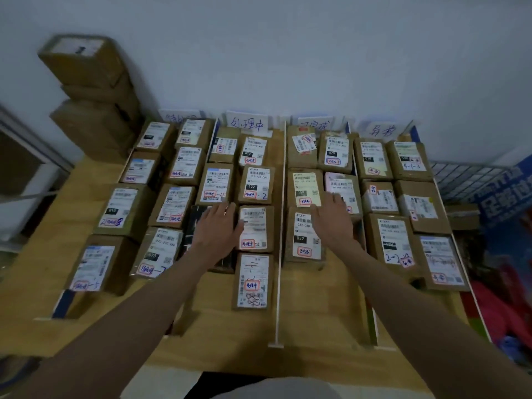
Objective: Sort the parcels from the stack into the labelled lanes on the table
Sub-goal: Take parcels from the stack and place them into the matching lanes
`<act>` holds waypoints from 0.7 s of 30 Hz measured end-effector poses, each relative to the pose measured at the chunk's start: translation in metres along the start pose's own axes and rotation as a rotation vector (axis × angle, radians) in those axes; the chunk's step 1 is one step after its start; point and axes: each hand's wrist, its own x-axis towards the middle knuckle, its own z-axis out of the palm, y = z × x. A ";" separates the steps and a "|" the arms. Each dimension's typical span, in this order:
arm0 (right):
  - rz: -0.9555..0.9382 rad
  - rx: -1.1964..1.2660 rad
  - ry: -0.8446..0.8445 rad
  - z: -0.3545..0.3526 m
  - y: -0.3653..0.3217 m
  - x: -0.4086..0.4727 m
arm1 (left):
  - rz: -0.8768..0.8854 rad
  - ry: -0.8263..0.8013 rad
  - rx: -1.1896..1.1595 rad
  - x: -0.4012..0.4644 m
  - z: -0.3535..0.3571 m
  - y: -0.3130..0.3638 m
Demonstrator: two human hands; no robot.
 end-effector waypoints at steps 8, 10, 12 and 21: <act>-0.396 -0.149 0.085 -0.010 -0.122 -0.017 | -0.103 0.160 0.063 -0.036 -0.064 -0.074; -0.459 -0.161 0.093 -0.002 -0.149 -0.024 | -0.119 0.185 0.080 -0.046 -0.075 -0.099; -0.503 -0.170 0.100 0.004 -0.179 -0.033 | -0.134 0.214 0.089 -0.058 -0.084 -0.127; -0.532 -0.175 0.084 0.066 -0.319 -0.083 | -0.178 0.312 0.098 -0.119 -0.109 -0.281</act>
